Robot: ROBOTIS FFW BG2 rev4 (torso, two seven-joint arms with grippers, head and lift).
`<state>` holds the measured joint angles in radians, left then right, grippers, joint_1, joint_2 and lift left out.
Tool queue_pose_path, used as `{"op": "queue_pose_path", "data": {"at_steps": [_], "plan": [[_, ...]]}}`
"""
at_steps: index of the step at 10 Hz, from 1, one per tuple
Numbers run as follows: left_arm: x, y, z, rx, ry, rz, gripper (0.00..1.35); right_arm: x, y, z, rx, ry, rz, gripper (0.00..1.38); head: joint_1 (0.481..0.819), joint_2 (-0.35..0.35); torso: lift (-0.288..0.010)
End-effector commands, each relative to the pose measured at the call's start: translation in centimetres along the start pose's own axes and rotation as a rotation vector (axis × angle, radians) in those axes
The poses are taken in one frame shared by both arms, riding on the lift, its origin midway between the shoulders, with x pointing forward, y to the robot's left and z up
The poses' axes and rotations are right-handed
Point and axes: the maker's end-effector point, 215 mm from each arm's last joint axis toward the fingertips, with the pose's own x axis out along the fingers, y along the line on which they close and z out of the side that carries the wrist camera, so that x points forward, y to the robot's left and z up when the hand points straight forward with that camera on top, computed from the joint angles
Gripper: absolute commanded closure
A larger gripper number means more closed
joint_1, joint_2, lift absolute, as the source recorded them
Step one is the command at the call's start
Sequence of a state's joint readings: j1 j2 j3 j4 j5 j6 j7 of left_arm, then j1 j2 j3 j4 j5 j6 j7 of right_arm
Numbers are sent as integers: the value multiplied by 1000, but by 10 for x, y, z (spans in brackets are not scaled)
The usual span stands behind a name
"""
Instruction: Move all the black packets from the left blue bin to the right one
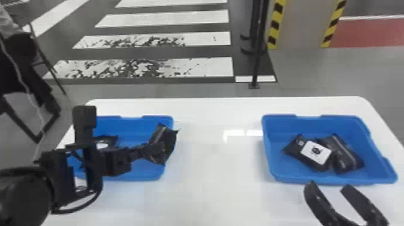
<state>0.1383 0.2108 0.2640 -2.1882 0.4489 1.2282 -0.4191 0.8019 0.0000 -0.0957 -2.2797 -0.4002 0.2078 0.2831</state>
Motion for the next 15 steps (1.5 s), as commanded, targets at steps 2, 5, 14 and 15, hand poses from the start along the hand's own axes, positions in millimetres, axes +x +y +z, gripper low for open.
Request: {"op": "queue_pose_path", "data": {"at_steps": [2,5,14,15], "plan": [[14,-64,7,78,-66,-114,1200,12,7,8,-8,-14,39,188,695,17,-139],[30,-111,-19,79,-14,-215,1200,35,33,18,18,-20,147,188,695,-50,-139],[59,-222,-50,78,82,-480,1200,88,112,7,98,18,393,211,695,-91,-139],[59,-227,-50,81,85,-494,1200,94,111,6,102,18,399,417,695,-102,-139]]}}
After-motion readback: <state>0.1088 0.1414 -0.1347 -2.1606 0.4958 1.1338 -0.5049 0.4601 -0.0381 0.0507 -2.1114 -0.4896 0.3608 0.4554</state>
